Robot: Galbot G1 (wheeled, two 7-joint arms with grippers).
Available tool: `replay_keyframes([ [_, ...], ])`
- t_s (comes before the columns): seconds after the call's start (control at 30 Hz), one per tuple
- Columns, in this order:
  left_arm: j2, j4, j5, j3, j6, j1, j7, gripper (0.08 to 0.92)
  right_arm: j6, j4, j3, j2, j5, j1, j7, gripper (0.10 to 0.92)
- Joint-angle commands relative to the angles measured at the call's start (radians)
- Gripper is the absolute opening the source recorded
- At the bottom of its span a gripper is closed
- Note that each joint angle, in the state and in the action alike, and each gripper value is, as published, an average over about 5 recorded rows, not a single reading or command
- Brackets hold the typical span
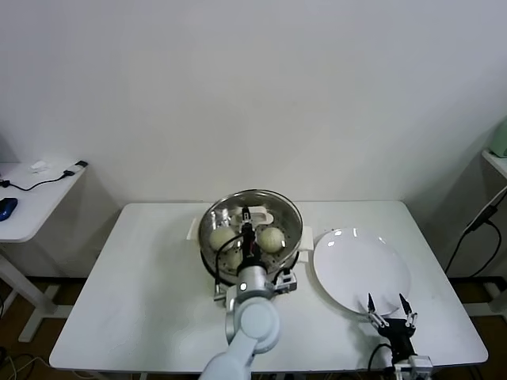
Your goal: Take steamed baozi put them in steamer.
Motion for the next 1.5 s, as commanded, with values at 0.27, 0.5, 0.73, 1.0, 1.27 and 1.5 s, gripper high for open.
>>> replay_keyframes([
  [0.27, 0.007, 0.037, 0.019, -0.018, -0.002, 0.004, -0.009, 0.129, 0.009, 0.000, 0.001, 0.002, -0.008, 0.001, -0.002, 0.823],
  [0.5, 0.016, 0.032, 0.026, -0.015, -0.013, 0.010, -0.006, 0.129, 0.027, -0.009, -0.001, 0.002, -0.017, 0.002, -0.008, 0.823],
  [0.73, 0.032, -0.023, 0.019, 0.005, -0.022, 0.020, -0.008, 0.169, 0.033, -0.012, -0.003, 0.002, -0.022, 0.007, -0.006, 0.823],
  [1.0, 0.080, -0.123, -0.014, 0.025, -0.036, 0.046, 0.007, 0.394, 0.024, -0.007, -0.005, 0.002, -0.026, 0.011, -0.010, 0.823],
  [1.27, 0.158, -0.278, -0.242, 0.009, -0.121, 0.114, -0.103, 0.628, 0.013, -0.005, -0.023, 0.007, -0.005, 0.012, 0.007, 0.823],
  [1.5, 0.197, -0.363, -0.833, -0.182, -0.517, 0.236, -0.386, 0.802, 0.089, 0.005, -0.029, 0.010, 0.023, 0.021, -0.032, 0.823],
])
